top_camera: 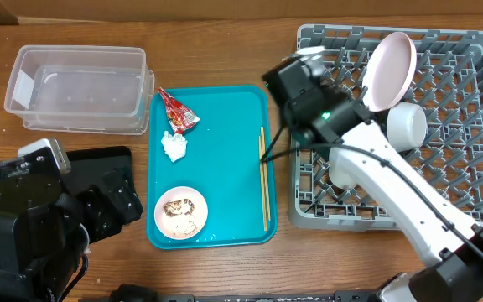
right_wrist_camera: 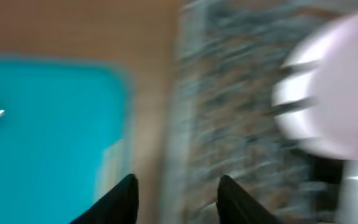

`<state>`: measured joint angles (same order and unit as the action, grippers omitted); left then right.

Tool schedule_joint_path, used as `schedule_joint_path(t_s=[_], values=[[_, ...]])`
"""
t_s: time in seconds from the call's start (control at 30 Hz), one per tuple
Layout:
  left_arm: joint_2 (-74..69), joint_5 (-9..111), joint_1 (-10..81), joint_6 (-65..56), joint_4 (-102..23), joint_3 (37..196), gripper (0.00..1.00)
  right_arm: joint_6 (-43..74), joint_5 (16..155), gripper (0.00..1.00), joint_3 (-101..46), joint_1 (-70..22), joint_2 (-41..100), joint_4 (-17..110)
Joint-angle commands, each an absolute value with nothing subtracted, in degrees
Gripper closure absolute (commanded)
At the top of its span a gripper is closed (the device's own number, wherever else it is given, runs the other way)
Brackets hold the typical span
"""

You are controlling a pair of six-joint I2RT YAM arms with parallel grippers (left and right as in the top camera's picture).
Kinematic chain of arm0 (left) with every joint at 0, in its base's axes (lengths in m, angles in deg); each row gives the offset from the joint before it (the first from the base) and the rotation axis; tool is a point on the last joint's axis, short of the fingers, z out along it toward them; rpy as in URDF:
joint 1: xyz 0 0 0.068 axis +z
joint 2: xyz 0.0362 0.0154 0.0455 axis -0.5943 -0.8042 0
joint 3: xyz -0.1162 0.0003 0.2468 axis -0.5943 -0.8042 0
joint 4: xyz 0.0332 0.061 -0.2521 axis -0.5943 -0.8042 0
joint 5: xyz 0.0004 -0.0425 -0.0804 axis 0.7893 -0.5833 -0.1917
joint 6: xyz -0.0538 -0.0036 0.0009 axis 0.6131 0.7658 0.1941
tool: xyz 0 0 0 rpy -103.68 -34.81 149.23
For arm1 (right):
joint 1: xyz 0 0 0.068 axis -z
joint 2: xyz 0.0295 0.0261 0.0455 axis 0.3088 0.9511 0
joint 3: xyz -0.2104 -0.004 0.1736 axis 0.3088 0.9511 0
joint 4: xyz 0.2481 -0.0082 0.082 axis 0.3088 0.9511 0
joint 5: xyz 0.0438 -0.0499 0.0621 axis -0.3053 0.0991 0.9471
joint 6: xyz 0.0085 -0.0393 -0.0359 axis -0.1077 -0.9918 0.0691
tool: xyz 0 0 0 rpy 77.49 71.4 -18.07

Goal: Sort waste into correct bins and load items into the dishwasher
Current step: 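Lift the pink plate and stand it upright in the rack, then grasp a wooden chopstick on the teal tray with the right gripper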

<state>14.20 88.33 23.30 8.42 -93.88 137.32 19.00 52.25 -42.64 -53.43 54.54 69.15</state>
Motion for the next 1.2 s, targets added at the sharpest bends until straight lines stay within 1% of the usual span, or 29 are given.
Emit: schedule_joint_path(t_s=[0.0,0.23,0.37,0.67,0.9,1.0,1.07,1.13,1.17], values=[[14.16,89.51,23.16,9.12,-93.84,137.75,0.00,16.13,75.20,0.59,-43.25,-56.71,56.35,71.36],[14.16,89.51,23.16,9.12,-93.84,137.75,0.00,16.48,78.33,0.58,-42.11,-61.34,64.52,76.32],[14.16,89.51,23.16,9.12,-93.84,137.75,0.00,16.13,77.76,0.58,-41.39,-61.54,69.99,79.03],[14.16,89.51,23.16,9.12,-93.84,137.75,0.00,12.92,78.59,0.59,-41.00,-61.54,77.64,78.64],[14.16,89.51,23.16,9.12,-93.84,137.75,0.00,13.38,78.37,0.60,-41.00,-60.71,78.91,77.22],[14.16,89.51,23.16,9.12,-93.84,137.75,0.00,12.42,79.81,0.69,-41.00,-60.66,78.91,76.43],[14.16,89.51,23.16,9.12,-93.84,137.75,0.00,11.61,80.25,0.68,-40.98,-60.66,78.93,76.28],[14.16,89.51,23.16,9.12,-93.84,137.75,0.00,11.70,80.25,0.65,-40.82,-60.66,78.93,75.99],[14.16,89.51,23.16,9.12,-93.84,137.75,0.00,11.91,80.25,0.64,-40.61,-60.64,78.93,75.71]])
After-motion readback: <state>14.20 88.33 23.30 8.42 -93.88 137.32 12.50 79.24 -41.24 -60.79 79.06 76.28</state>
